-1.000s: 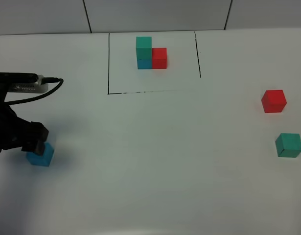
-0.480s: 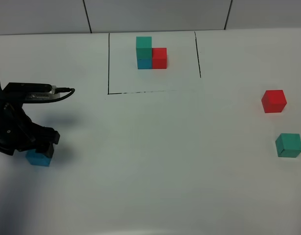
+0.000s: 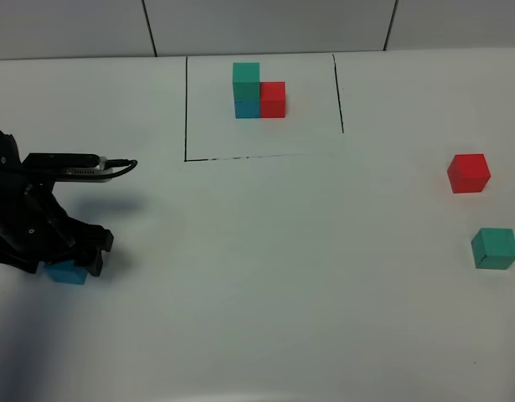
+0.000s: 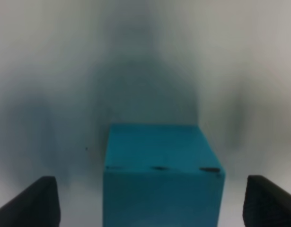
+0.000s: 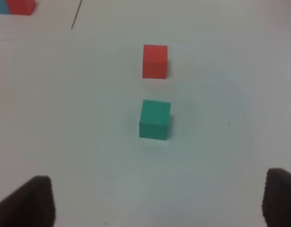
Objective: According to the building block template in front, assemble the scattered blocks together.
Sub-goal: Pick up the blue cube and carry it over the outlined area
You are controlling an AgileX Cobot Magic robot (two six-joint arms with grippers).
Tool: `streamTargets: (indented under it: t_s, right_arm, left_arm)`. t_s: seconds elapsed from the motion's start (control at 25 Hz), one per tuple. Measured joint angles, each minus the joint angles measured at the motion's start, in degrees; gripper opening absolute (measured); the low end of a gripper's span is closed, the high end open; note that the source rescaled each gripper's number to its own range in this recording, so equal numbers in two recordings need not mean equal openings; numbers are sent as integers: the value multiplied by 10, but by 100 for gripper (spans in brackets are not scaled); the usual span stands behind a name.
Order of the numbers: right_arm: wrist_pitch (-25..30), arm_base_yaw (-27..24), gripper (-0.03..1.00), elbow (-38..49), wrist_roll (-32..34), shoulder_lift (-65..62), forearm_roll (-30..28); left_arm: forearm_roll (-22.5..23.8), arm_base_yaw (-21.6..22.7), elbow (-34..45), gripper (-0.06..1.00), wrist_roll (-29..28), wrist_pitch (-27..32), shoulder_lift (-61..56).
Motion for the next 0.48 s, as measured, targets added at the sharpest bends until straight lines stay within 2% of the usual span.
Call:
streamTargets:
  t_s: [0.16,0.2,0.28,0.32,0.36,0.44,0.48]
  right_arm:
    - [0,0,82,0,0,0,0]
    - [0,0,82,0,0,0,0]
    - [0,0,82,0,0,0,0]
    - [0,0,82,0,0,0,0]
    - [0,0,82,0,0,0,0]
    - [0,0,82,0,0,0,0]
    - [0,0,82,0,0,0,0]
  left_arm:
    - [0,0,0,99,0,0,18]
    - [0,0,0,97,0,0,21]
    - [0,0,0,84,0,1,22]
    - [0,0,-1,72,0,2,22]
    - [0,0,-4,56,0,5,22]
    - [0,0,-13,16,0,17,23]
    - [0,0,-20,0,1,23,23]
